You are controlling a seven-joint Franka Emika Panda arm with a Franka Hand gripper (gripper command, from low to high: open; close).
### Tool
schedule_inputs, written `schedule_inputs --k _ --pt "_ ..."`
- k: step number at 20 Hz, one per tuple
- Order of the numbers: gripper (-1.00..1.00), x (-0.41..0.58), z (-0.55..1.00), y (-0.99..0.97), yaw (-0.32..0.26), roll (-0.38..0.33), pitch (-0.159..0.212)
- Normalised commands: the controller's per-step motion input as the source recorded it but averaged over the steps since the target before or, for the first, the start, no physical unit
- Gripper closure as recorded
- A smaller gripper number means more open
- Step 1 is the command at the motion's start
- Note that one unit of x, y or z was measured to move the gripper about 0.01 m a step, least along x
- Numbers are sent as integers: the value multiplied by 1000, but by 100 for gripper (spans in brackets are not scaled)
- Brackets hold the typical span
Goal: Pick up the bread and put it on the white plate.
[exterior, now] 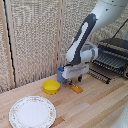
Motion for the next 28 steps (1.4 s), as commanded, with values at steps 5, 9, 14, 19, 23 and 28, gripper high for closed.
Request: schedule_inputs --k 5,9,14,19,23,28 --pt "-100 67 -170 -89 83 -32 0" --pt "100 0 -24 -42 45 -2 0" --pt "100 0 0 -58 22 0 0" --pt "100 0 0 -46 18 0 0" --pt "100 -31 136 -74 0 27 0" --pt "100 -64 920 -69 0 67 0"
